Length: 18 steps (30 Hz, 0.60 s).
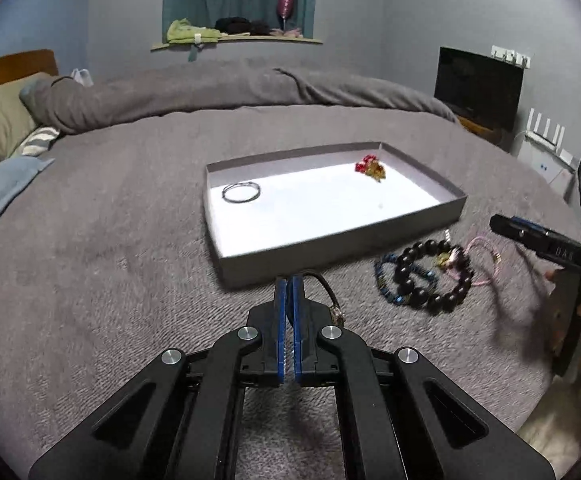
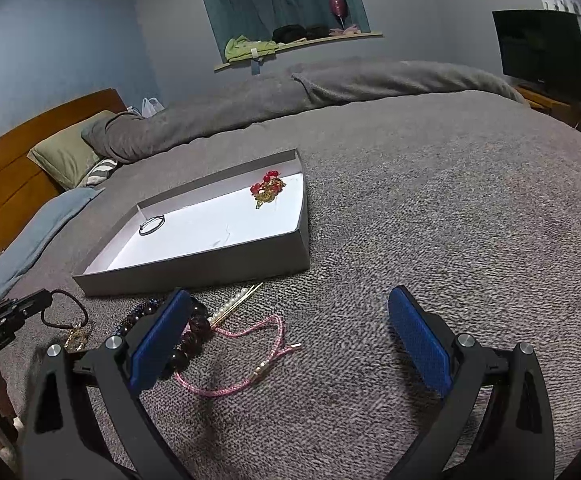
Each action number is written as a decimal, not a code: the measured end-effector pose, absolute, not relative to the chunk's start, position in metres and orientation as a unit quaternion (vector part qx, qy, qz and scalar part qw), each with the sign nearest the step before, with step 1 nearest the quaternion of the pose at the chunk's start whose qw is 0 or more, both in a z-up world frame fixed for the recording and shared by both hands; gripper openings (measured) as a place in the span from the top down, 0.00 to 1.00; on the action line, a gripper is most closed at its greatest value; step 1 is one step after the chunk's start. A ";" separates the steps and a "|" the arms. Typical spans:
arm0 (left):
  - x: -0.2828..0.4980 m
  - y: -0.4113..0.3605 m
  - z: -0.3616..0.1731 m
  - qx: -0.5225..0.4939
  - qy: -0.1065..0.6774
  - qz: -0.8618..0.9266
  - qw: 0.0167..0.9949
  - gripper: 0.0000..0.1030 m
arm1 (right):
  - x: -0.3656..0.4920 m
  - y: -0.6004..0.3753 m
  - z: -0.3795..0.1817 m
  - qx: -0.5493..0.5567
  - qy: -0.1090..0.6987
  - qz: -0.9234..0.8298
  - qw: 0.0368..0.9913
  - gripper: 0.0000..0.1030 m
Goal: Organize jewelry
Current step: 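Close the left gripper on the black band of the gold hair clip, then lift the hair clip with the left gripper while the right gripper grasps the pink cord bracelet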
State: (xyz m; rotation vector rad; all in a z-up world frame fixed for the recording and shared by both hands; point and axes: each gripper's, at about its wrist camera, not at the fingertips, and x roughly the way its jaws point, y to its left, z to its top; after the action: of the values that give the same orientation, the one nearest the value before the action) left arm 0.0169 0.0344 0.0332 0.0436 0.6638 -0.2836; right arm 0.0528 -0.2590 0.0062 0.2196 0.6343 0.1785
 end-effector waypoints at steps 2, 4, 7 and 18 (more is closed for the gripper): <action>0.016 0.032 0.034 0.019 0.321 -0.145 0.936 0.97 | 0.050 -0.259 0.008 0.103 0.313 0.093 0.939 0.05; 0.018 0.032 0.032 0.020 0.324 -0.147 0.934 0.96 | 0.046 -0.256 0.008 0.087 0.317 0.093 0.940 0.09; 0.019 0.030 0.027 0.022 0.330 -0.146 0.932 0.96 | 0.045 -0.246 0.004 0.059 0.330 0.092 0.938 0.35; 0.019 0.029 0.021 0.024 0.336 -0.148 0.930 0.96 | 0.052 -0.234 -0.008 0.044 0.369 0.106 0.922 0.95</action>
State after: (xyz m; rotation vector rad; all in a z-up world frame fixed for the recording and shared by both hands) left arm 0.0189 0.0287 0.0215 0.0481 0.6872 -0.3039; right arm 0.0521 -0.2342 -0.0077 0.0910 0.7586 0.2183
